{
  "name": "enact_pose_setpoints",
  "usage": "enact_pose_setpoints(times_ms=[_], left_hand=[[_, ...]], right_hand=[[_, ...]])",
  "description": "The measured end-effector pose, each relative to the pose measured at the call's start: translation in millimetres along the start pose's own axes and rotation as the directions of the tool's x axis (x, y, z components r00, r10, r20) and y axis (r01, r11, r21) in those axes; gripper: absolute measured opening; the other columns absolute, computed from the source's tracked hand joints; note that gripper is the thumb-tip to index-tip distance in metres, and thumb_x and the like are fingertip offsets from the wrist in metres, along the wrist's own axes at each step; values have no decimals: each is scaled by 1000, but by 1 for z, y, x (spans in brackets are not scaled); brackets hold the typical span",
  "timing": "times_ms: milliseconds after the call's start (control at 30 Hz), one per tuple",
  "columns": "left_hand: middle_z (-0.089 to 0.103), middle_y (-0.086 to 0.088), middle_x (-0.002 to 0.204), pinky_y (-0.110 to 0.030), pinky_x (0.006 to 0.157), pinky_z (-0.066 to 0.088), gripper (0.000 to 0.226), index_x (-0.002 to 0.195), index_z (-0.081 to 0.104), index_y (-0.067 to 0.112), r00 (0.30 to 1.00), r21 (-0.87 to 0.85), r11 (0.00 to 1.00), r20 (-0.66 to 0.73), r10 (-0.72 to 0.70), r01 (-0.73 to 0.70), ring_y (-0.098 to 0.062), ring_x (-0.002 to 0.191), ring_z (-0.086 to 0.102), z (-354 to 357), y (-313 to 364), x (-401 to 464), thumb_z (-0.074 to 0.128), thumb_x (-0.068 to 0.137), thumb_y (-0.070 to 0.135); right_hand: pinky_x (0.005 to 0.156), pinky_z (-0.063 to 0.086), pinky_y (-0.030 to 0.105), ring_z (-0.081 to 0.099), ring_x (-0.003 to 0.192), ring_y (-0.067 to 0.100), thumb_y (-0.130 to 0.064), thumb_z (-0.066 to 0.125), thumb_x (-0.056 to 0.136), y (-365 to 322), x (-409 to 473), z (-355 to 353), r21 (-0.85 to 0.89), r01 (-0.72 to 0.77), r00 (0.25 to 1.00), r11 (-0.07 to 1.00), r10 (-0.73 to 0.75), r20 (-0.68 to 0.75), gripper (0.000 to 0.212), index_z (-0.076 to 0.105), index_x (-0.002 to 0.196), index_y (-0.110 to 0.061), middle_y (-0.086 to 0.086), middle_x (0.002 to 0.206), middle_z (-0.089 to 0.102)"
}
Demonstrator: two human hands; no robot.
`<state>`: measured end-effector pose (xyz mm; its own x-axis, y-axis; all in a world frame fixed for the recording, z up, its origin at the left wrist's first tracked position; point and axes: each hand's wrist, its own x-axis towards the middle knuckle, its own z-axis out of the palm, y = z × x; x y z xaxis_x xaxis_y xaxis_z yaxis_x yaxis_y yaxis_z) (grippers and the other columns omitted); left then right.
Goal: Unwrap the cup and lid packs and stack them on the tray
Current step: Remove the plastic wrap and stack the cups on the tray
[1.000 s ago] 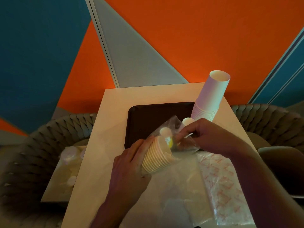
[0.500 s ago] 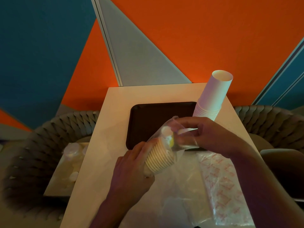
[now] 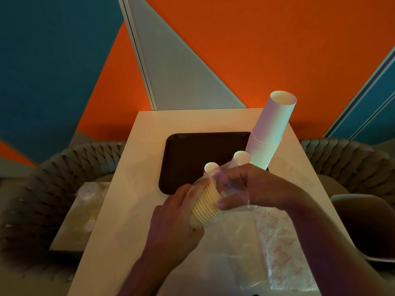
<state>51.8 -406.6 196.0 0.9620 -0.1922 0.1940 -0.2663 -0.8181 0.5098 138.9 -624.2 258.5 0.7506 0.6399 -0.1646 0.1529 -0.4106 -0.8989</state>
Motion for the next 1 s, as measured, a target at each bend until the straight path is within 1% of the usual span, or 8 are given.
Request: enact_pose_setpoints(times_ms=[133,233,400,467,600,767,900,1000], left_hand=[[44,20,138,-37,83,57,98,147,13,54,1000,-1,1000,21,-12,12,-7,113,53,3,-1,0,79,76,40],[45,20,136,-38,82,57,95,147,15,53,999,-9,1000,31,-8,8,-6,111,54,0,-2,1,77,76,40],[45,21,135,-38,80,56,95,146,17,54,999,4,1000,44,-6,6,-6,109,52,-9,-8,3,76,74,38],[45,20,136,-39,79,56,96,147,19,53,999,9,1000,41,-13,13,-7,110,53,-14,-14,3,76,72,37],[46,18,136,-41,79,56,99,147,19,53,1000,2,1000,14,-27,27,-8,112,53,-25,-22,2,79,70,34],[47,17,137,-42,80,57,101,147,17,54,999,26,999,29,-26,26,-9,112,54,-34,-30,-1,80,71,35],[48,19,138,-43,84,56,99,146,22,53,998,-50,997,-9,-67,66,-8,115,54,-44,-40,-7,82,71,28],[46,20,140,-38,86,54,102,144,19,55,998,-61,997,-24,-54,52,-4,117,50,-50,-42,-10,84,71,28]], right_hand=[[91,53,59,68,99,30,-35,89,72,2,1,8,-33,-5,999,999,4,-43,28,70,84,-19,12,104,69],[85,56,56,67,96,28,-36,91,68,4,0,10,-11,-5,997,1000,4,-79,33,60,73,-26,8,105,68],[75,54,42,61,86,22,-36,92,60,8,0,10,102,26,986,994,-9,-165,40,58,79,-28,13,96,62],[75,55,38,61,87,18,-30,91,59,8,-2,8,177,22,981,984,12,-192,43,59,87,-23,5,94,62],[78,55,30,65,101,18,-24,85,61,9,-4,4,283,3,981,959,51,-187,56,58,109,-17,0,111,64],[81,59,39,64,103,17,-19,80,63,0,-1,8,122,-114,983,986,129,-129,59,58,117,-24,3,118,60],[72,56,27,62,83,6,-10,88,68,-8,1,12,52,-169,981,984,173,-92,57,53,111,-24,3,111,61],[75,59,32,63,93,11,-15,89,69,-11,6,20,-13,-196,977,981,194,-93,59,52,112,-29,-2,111,61]])
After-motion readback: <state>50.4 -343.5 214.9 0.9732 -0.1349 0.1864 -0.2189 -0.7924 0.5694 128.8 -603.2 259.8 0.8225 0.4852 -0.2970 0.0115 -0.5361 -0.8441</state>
